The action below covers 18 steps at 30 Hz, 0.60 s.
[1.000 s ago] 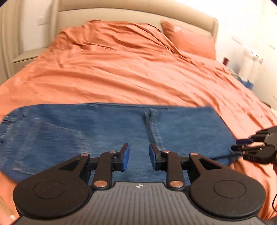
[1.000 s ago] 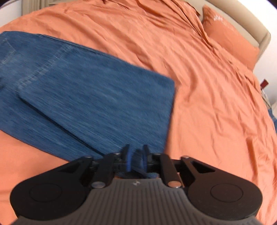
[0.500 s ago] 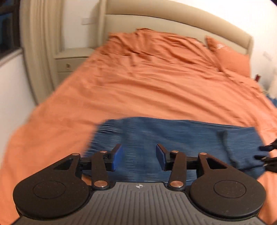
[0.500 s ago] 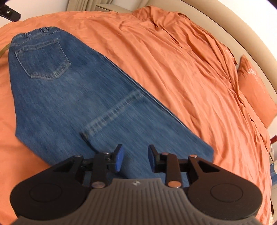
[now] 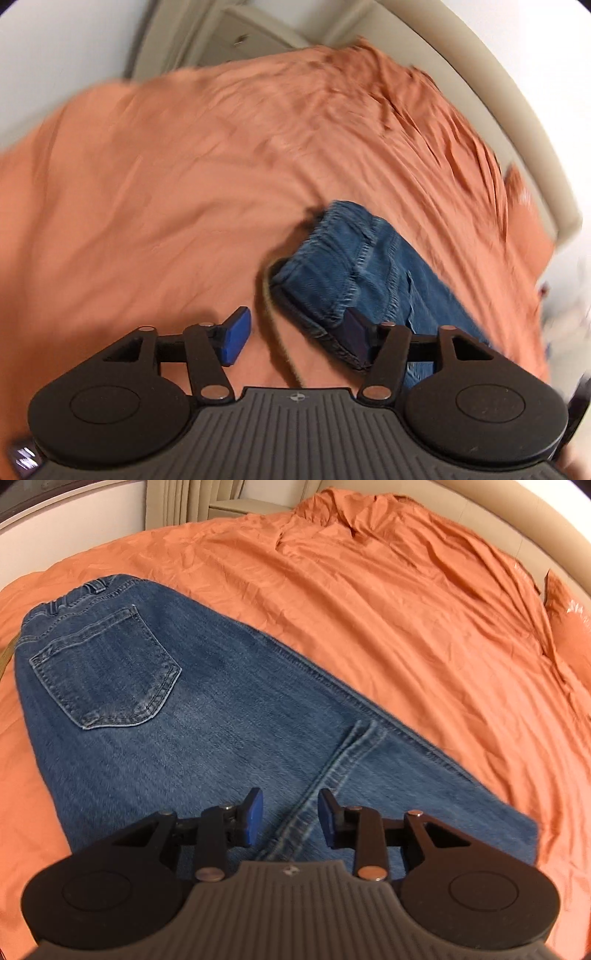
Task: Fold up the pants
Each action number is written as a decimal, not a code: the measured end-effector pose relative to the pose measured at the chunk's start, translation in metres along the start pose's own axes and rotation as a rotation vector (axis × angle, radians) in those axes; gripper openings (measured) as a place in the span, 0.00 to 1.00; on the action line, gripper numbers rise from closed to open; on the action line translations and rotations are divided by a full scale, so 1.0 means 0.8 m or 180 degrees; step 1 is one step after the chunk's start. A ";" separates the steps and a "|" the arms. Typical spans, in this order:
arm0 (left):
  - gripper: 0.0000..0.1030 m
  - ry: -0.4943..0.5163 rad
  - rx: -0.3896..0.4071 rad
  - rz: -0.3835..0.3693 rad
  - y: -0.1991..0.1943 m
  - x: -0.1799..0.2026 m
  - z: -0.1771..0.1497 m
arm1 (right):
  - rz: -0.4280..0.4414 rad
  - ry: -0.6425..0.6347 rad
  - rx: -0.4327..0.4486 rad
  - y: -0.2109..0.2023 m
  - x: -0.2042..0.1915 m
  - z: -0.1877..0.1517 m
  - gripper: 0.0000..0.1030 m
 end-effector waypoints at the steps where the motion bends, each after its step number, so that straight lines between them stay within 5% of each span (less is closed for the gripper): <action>1: 0.69 -0.0134 0.0000 -0.0063 0.003 -0.010 0.001 | 0.0012 -0.0012 -0.0028 0.006 -0.002 -0.001 0.28; 8: 0.70 -0.0723 -0.0085 -0.0587 0.050 -0.030 0.007 | 0.0108 -0.0074 -0.0192 0.034 -0.013 -0.010 0.27; 15: 0.65 -0.0782 -0.0023 -0.0518 0.096 -0.027 0.013 | 0.0171 -0.0056 -0.0146 0.042 -0.015 -0.016 0.29; 18: 0.50 -0.0703 -0.0028 -0.0422 0.107 -0.018 0.015 | 0.0254 -0.0023 -0.0144 0.045 -0.012 -0.019 0.29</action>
Point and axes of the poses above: each gripper's, at about its wrist camera, not at the fingertips, and y roughly the way its jaws point, x to its right, z to its top, the point moved 4 cm from there along y, roughly the way its jaws point, and after that the axes turned 13 degrees about -y, right-handed, at the moved point
